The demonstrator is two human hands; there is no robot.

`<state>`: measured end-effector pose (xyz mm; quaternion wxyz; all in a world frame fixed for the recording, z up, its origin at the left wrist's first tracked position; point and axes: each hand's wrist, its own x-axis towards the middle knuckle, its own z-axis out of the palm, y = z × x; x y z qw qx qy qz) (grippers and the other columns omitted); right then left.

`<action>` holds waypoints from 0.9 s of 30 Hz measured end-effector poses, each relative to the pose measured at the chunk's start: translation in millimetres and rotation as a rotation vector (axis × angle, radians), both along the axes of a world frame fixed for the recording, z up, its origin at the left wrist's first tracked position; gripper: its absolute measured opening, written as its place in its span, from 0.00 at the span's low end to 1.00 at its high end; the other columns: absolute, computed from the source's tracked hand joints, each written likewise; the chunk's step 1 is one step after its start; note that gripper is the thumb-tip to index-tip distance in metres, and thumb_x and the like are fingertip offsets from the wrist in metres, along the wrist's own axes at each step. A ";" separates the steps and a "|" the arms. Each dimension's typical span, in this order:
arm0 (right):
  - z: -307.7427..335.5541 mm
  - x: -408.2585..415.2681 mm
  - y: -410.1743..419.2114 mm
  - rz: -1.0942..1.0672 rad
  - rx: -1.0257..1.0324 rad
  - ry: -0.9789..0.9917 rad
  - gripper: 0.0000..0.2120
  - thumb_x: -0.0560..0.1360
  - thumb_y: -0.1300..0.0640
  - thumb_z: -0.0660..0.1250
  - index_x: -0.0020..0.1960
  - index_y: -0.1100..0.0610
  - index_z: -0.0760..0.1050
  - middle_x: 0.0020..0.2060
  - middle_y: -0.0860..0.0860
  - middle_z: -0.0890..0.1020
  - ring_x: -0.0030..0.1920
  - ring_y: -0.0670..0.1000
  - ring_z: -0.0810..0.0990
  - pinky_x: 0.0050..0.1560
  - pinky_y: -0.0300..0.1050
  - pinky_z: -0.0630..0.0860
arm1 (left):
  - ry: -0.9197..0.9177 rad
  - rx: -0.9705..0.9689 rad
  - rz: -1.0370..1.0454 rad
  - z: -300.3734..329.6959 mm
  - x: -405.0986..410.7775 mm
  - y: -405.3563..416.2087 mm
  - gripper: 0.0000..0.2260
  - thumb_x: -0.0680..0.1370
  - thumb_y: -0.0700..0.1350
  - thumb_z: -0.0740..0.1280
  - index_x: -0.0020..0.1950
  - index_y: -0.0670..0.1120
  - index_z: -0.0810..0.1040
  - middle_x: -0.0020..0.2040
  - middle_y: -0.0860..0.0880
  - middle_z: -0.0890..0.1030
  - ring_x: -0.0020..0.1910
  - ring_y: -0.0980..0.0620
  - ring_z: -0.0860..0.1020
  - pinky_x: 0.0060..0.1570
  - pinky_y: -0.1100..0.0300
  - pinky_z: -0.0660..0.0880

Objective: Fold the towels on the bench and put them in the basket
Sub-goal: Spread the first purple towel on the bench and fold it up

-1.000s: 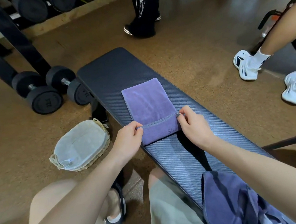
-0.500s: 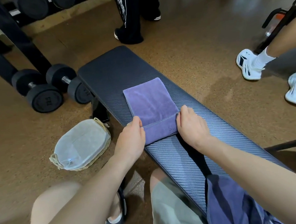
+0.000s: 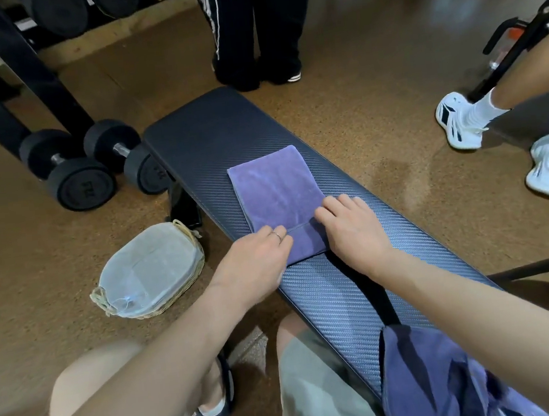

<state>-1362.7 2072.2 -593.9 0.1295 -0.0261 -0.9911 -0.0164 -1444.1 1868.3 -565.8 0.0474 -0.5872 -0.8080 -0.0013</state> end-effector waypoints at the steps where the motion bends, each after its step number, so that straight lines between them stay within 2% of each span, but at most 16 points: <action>1: 0.5 2.4 3.5 0.041 -0.014 -0.006 0.04 0.71 0.63 0.61 0.45 0.57 0.73 0.41 0.53 0.75 0.42 0.58 0.72 0.43 0.52 0.67 | -0.009 -0.004 -0.002 -0.2 2.6 -2.5 0.05 0.74 0.46 0.65 0.45 0.45 0.73 0.44 0.45 0.75 0.42 0.43 0.75 0.39 0.49 0.76; 4: 10.2 10.2 17.2 0.146 -0.079 -0.120 0.14 0.71 0.57 0.56 0.52 0.57 0.75 0.49 0.52 0.77 0.48 0.58 0.75 0.52 0.53 0.72 | 0.007 -0.054 -0.016 -0.5 6.4 -7.7 0.14 0.75 0.54 0.62 0.50 0.44 0.72 0.48 0.44 0.74 0.47 0.43 0.73 0.47 0.49 0.76; 8: 23.9 15.4 35.6 0.270 -0.104 -0.286 0.29 0.63 0.56 0.58 0.64 0.55 0.73 0.61 0.49 0.76 0.60 0.55 0.75 0.62 0.52 0.71 | 0.037 -0.091 0.002 -2.4 2.0 -5.6 0.12 0.73 0.48 0.63 0.52 0.44 0.70 0.49 0.44 0.73 0.47 0.43 0.72 0.48 0.49 0.75; 10: 26.2 14.6 40.5 0.282 -0.116 -0.324 0.32 0.61 0.57 0.60 0.65 0.53 0.71 0.63 0.47 0.75 0.62 0.53 0.74 0.64 0.50 0.70 | 0.034 -0.102 0.002 -2.6 1.4 -5.1 0.12 0.71 0.48 0.65 0.51 0.44 0.71 0.48 0.44 0.73 0.46 0.43 0.73 0.46 0.50 0.75; 13: 26.4 7.5 42.2 0.252 -0.245 -0.312 0.28 0.62 0.56 0.61 0.62 0.51 0.73 0.58 0.46 0.76 0.57 0.53 0.76 0.60 0.48 0.71 | 0.027 -0.109 0.004 0.2 -2.9 -3.4 0.12 0.69 0.48 0.64 0.49 0.45 0.71 0.45 0.45 0.74 0.43 0.44 0.73 0.43 0.50 0.76; 16: 30.5 -3.0 41.8 0.222 -0.404 -0.275 0.20 0.66 0.54 0.60 0.57 0.52 0.77 0.49 0.46 0.80 0.50 0.53 0.77 0.55 0.52 0.73 | -0.063 -0.076 0.054 10.8 -8.4 0.6 0.07 0.72 0.48 0.59 0.46 0.46 0.68 0.43 0.46 0.74 0.42 0.43 0.76 0.40 0.50 0.75; 18: 36.7 -8.4 43.1 0.095 -0.580 -0.280 0.17 0.69 0.54 0.59 0.55 0.51 0.79 0.46 0.47 0.82 0.49 0.51 0.78 0.56 0.52 0.74 | -0.226 -0.011 0.145 16.6 -16.4 1.2 0.04 0.75 0.45 0.58 0.47 0.47 0.64 0.45 0.46 0.74 0.45 0.42 0.77 0.42 0.50 0.74; 20: 41.2 -14.4 46.7 -0.053 -0.744 -0.333 0.13 0.74 0.55 0.58 0.53 0.48 0.79 0.46 0.47 0.82 0.51 0.50 0.78 0.58 0.51 0.74 | -0.422 0.063 0.243 17.1 -29.1 0.0 0.04 0.77 0.42 0.59 0.51 0.46 0.66 0.49 0.46 0.75 0.48 0.41 0.76 0.48 0.48 0.74; 23: 42.1 -26.1 49.5 -0.165 -0.897 -0.355 0.11 0.78 0.58 0.57 0.47 0.47 0.77 0.44 0.46 0.82 0.51 0.51 0.78 0.54 0.46 0.72 | -0.667 0.251 0.372 10.6 -48.2 -1.3 0.07 0.78 0.39 0.59 0.54 0.47 0.68 0.53 0.49 0.75 0.52 0.46 0.74 0.54 0.52 0.70; 25: 41.9 -32.8 48.6 -0.213 -0.978 -0.354 0.10 0.79 0.55 0.58 0.47 0.46 0.77 0.45 0.47 0.82 0.52 0.50 0.78 0.55 0.45 0.72 | -0.786 0.335 0.458 5.2 -55.6 -1.6 0.07 0.80 0.39 0.60 0.56 0.49 0.67 0.56 0.49 0.75 0.55 0.51 0.73 0.54 0.59 0.66; 27: 39.1 -37.3 49.1 -0.240 -1.008 -0.361 0.08 0.80 0.47 0.60 0.49 0.46 0.77 0.43 0.45 0.82 0.48 0.47 0.78 0.53 0.44 0.72 | -0.856 0.375 0.522 -0.6 -59.8 -1.8 0.06 0.83 0.41 0.59 0.58 0.49 0.68 0.56 0.50 0.75 0.55 0.52 0.73 0.53 0.60 0.65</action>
